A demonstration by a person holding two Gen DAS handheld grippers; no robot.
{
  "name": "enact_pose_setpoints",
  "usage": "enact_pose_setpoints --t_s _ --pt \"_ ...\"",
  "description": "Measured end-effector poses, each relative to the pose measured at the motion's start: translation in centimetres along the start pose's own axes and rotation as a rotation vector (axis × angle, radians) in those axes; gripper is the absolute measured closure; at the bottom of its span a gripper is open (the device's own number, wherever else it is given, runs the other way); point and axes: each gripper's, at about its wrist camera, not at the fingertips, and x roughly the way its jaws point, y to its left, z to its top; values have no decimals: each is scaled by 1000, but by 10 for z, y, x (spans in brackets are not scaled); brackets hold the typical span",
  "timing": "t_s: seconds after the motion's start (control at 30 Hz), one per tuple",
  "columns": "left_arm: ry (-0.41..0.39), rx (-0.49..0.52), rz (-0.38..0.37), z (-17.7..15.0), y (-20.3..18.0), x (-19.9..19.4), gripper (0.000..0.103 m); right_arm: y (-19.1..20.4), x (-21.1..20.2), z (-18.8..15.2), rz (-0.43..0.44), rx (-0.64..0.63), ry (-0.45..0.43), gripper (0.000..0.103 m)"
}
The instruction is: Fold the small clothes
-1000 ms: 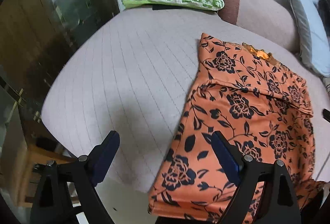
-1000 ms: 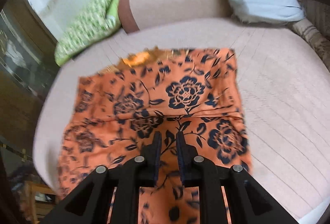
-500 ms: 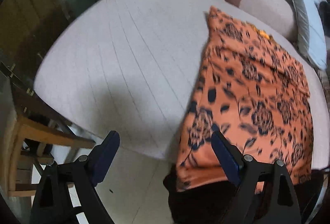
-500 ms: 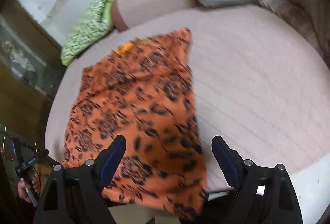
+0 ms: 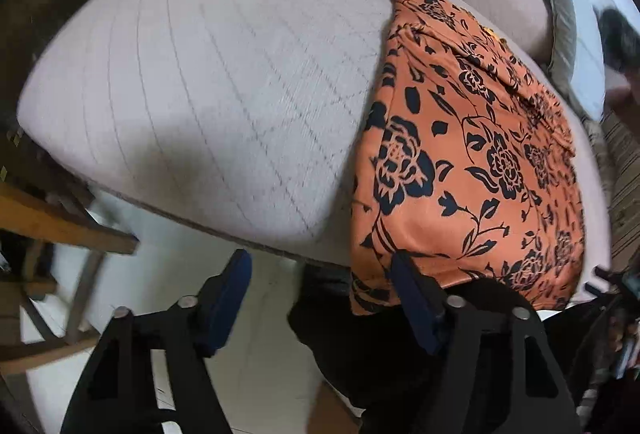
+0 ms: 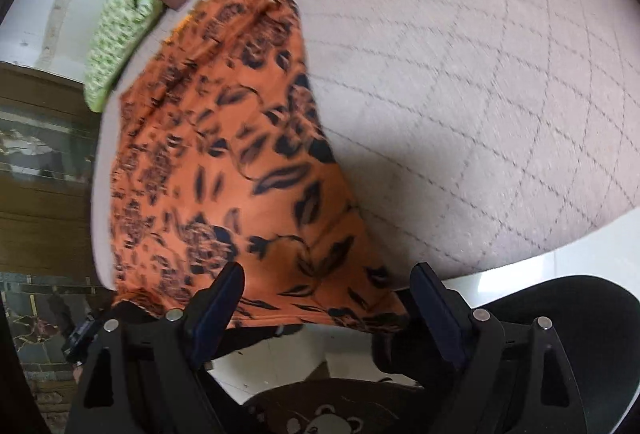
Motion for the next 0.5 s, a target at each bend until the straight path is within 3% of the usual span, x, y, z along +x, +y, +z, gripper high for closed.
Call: enact_pose_setpoints --t_s 0.1,0.33,0.5 --pt "13 -16 -60 -7 6 6 42 -6 13 -5 -10 16 41 17" --pt "39 -60 -93 -8 18 24 37 -2 44 -18 -30 -13 73 17" --pt "53 -67 -251 1 11 28 32 6 55 -20 -87 -24 28 18"
